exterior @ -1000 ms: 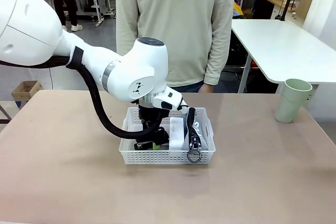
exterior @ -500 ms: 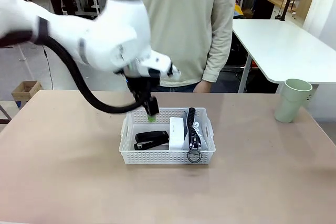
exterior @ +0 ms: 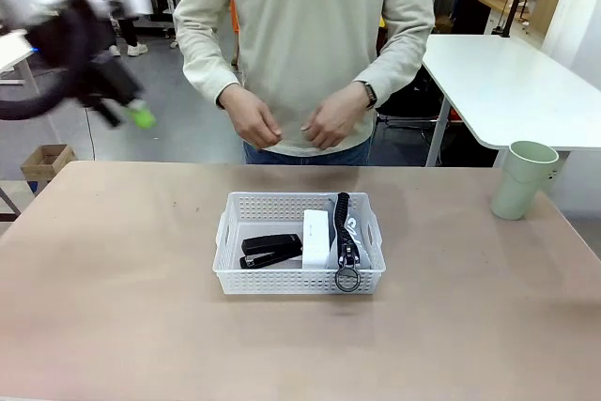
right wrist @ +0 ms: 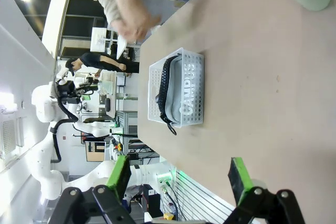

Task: Efficiently arrange items inside the basket to fit them all.
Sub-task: Pick up the Stapler and place it inside the Organizing basket.

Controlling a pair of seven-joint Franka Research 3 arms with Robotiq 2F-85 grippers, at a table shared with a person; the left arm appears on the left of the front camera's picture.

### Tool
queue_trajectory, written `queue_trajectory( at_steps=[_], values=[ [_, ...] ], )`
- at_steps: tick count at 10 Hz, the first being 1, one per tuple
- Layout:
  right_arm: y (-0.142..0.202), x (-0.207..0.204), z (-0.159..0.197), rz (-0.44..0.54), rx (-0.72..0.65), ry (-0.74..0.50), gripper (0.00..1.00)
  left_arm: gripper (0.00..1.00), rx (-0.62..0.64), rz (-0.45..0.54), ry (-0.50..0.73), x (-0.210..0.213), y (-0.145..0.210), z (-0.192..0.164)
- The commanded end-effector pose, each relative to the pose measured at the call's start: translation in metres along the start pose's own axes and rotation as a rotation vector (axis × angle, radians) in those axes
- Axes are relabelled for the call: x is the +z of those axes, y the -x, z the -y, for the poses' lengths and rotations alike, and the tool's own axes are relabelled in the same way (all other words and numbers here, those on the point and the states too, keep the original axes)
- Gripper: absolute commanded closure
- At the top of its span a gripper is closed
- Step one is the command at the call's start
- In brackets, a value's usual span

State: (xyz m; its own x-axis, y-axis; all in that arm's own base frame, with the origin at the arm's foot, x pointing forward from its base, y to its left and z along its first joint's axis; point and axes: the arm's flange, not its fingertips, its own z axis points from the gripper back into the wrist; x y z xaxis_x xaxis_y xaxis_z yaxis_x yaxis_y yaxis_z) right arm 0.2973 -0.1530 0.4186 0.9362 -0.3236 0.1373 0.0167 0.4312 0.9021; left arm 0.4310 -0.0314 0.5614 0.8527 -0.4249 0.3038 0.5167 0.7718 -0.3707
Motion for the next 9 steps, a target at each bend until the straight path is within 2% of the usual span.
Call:
queue_trajectory(
  at_steps=[1, 2, 3, 4, 5, 6, 9],
  values=[
    [-0.001, 0.001, -0.002, 0.009, 0.018, -0.018, 0.0, 0.0, 0.243, 0.21, 0.161, 0.021, 0.061, -0.076],
    [-0.001, 0.001, -0.002, 0.009, 0.018, -0.018, 0.0, 0.0, 0.347, 0.343, 0.307, 0.038, 0.115, -0.125],
    [-0.001, 0.001, -0.002, 0.009, 0.018, -0.018, 0.0, 0.0, 0.401, 0.484, 0.461, 0.044, 0.16, -0.168],
    [-0.001, 0.001, -0.002, 0.009, 0.018, -0.018, 0.0, 0.0, 0.362, 0.616, 0.67, 0.037, 0.196, -0.199],
    [-0.001, 0.001, -0.002, 0.009, 0.018, -0.018, 0.0, 0.0, 0.365, 0.662, 0.723, 0.019, 0.214, -0.217],
    [-0.001, 0.001, -0.002, 0.009, 0.018, -0.018, 0.0, 0.0, 0.41, 0.391, 0.373, 0.05, 0.194, -0.177],
    [-0.001, 0.001, -0.002, 0.009, 0.018, -0.018, 0.0, 0.0, 0.41, 0.391, 0.373, 0.05, 0.194, -0.177]
  ],
)
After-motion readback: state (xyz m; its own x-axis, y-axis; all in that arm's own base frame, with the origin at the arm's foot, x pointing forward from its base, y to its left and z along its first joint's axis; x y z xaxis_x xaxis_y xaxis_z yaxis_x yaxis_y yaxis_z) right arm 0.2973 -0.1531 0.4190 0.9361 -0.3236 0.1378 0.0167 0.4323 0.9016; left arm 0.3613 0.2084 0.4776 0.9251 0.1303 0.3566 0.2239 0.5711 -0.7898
